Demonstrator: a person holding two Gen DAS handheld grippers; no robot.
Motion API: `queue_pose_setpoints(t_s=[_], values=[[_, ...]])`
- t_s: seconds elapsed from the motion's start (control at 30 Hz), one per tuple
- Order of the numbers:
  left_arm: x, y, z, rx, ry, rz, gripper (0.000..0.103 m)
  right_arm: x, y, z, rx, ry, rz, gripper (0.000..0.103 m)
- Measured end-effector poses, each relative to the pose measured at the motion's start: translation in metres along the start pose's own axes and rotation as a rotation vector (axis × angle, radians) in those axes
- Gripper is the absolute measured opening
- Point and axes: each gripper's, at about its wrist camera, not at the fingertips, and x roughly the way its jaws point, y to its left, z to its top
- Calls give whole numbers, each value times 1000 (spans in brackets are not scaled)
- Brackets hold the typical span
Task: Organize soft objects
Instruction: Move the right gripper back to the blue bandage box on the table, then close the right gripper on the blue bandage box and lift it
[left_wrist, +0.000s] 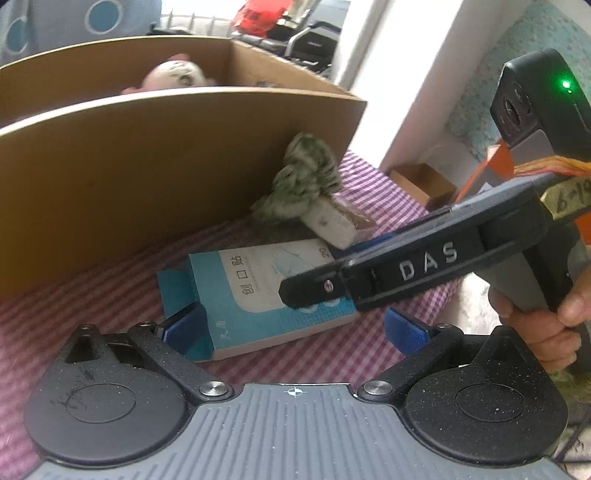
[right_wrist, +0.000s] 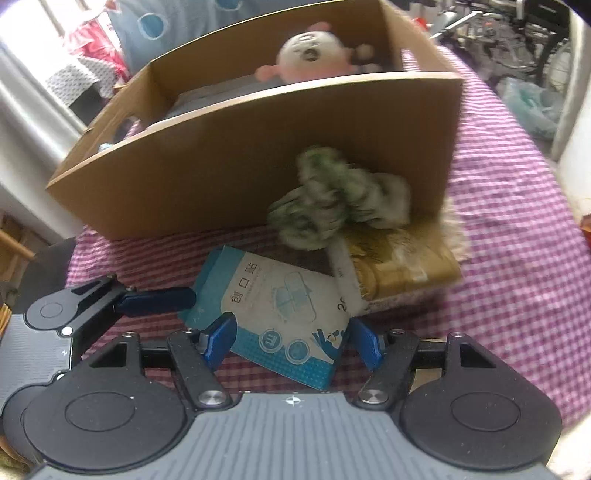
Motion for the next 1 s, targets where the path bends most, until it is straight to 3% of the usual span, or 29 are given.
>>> queue_pose_setpoints(t_s=[0.17, 0.43, 0.5, 0.63, 0.8, 1.0], values=[[-34, 13, -24, -78, 11, 30, 102, 8, 25, 0, -35, 17, 92, 71], [-75, 26, -49, -173, -36, 148, 102, 23, 61, -7, -77, 43, 235, 71], [-76, 26, -48, -163, -43, 188, 102, 20, 64, -8, -90, 30, 224, 71], [-62, 31, -46, -157, 19, 258, 102, 15, 55, -8, -67, 5, 202, 71], [-45, 32, -44, -164, 66, 263, 100, 17, 45, -11, -31, 15, 211, 71], [-36, 26, -43, -135, 51, 286, 100, 23, 50, -14, -40, 20, 215, 67]])
